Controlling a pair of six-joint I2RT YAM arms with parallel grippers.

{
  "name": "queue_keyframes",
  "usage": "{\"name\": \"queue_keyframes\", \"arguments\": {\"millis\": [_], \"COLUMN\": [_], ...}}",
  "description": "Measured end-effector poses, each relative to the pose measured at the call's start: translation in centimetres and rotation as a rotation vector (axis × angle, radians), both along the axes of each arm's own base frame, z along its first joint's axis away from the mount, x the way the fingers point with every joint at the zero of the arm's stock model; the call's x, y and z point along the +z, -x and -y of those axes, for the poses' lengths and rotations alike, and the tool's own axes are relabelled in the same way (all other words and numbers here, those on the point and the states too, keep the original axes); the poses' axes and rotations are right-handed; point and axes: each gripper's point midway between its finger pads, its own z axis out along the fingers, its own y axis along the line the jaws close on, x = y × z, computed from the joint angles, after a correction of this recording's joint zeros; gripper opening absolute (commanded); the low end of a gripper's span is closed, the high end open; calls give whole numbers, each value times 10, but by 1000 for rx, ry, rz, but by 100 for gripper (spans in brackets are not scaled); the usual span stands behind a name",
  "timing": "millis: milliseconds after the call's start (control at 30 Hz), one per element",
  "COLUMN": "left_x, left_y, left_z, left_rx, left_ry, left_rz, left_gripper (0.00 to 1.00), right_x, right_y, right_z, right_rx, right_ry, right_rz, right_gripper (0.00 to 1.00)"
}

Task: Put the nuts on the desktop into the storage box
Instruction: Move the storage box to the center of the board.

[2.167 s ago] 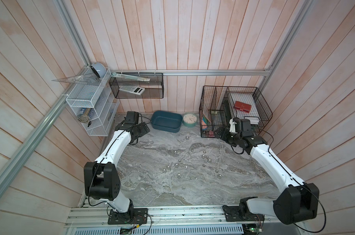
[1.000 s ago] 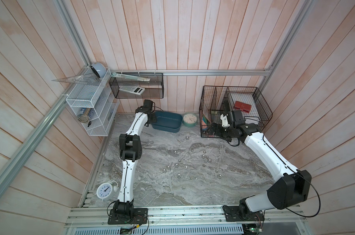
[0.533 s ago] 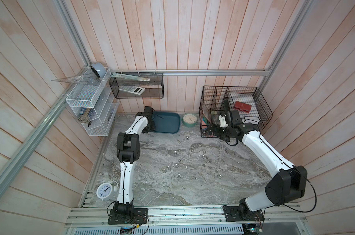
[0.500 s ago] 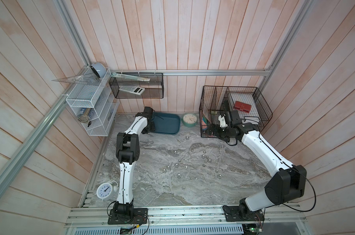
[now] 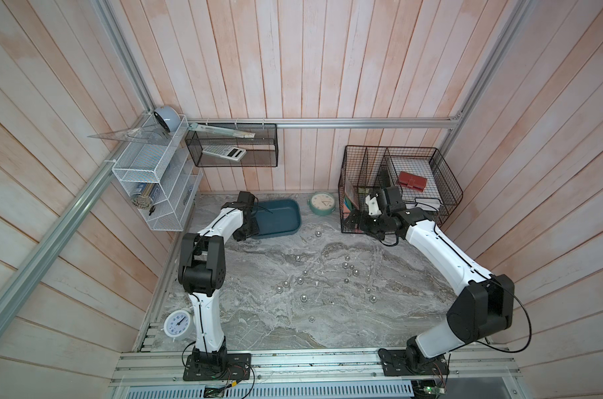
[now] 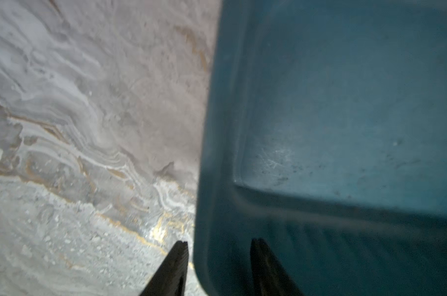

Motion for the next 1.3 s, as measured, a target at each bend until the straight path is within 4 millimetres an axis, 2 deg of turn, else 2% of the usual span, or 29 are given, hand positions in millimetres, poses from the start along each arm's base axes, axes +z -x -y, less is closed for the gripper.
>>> {"name": "queue_keyframes", "arguments": {"millis": [367,700,767,833,1033,1067,1100,1167,1300], "left_x": [0,-5,-3,1,23,29,37,52,84], "left_y": [70,148,159,169,172,170,167,158,139], "left_z": [-18,-21,-22,-23,-25,-25,-25,-24,-12], "left_rx": [80,163,182,198,219,219,217,211,182], "left_ry": [-8,31,39,45,55,55,56,63,99], "left_rz": [-43,-105,-104,-98,-34,-17,6,57,174], "left_gripper": [40,40,41,46,74,80,91,100,100], "right_x": [-7,-12,-13,-14,-21,-22,-23,-25,-32], "right_y": [-1,-3,-3,-3,0,1,2,3,5], "right_z": [-11,-27,-31,-35,-47,-48,-49,-48,-38], "right_rx": [29,69,77,87,119,126,130,135,124], "right_ry": [-14,-29,-31,-32,-23,-17,-9,13,89], "right_rz": [-12,-25,-28,-31,-43,-43,-42,-38,-35], "right_gripper": [98,98,98,98,98,98,98,98,98]}}
